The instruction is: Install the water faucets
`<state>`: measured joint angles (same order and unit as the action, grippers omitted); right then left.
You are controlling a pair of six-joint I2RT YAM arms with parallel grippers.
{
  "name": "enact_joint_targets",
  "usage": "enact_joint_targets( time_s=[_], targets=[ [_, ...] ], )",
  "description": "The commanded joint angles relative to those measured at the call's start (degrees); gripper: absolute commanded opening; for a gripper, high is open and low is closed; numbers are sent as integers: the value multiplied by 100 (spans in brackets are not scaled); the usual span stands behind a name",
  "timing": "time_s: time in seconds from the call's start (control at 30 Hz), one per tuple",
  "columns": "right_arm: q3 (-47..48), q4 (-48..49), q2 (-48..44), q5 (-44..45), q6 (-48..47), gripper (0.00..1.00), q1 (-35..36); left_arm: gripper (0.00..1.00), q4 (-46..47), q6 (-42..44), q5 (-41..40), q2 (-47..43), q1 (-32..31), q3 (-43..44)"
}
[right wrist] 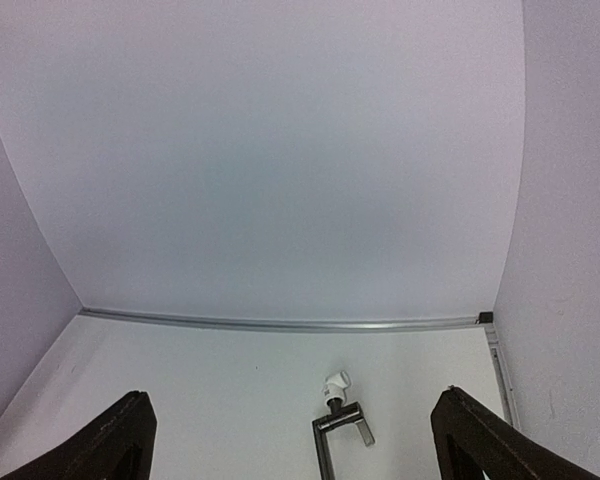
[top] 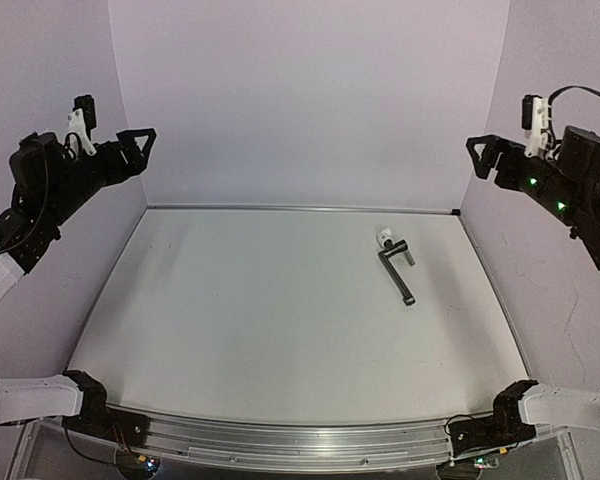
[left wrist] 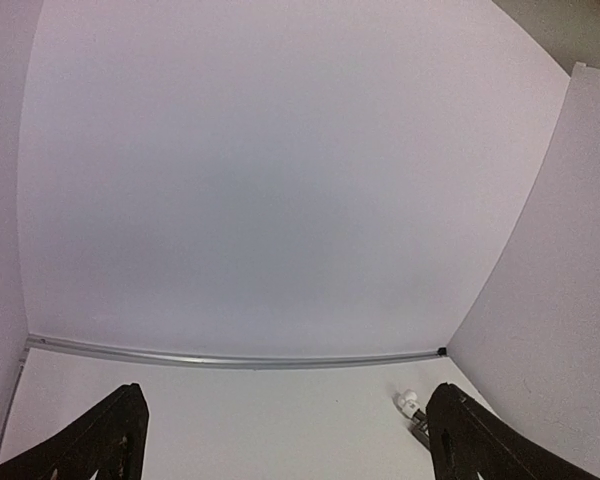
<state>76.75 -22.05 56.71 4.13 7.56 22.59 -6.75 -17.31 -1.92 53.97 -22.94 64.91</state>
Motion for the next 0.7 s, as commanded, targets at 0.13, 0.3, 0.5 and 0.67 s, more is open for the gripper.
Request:
enact_joint_targets(
  time_s=[0.13, 0.3, 0.5, 0.67],
  targets=[
    [19, -49, -471, 329, -38, 98, 15, 100, -272, 405, -750, -415, -2, 275],
    [34, -89, -562, 370, 87, 98, 10, 100, -366, 419, -765, -406, -1, 314],
    [11, 39, -652, 357, 92, 98, 13, 100, -416, 384, -729, -370, -1, 361],
    [-202, 144, -707, -17, 59, 98, 12, 100, -396, 352, -715, -337, -5, 337]
  ],
)
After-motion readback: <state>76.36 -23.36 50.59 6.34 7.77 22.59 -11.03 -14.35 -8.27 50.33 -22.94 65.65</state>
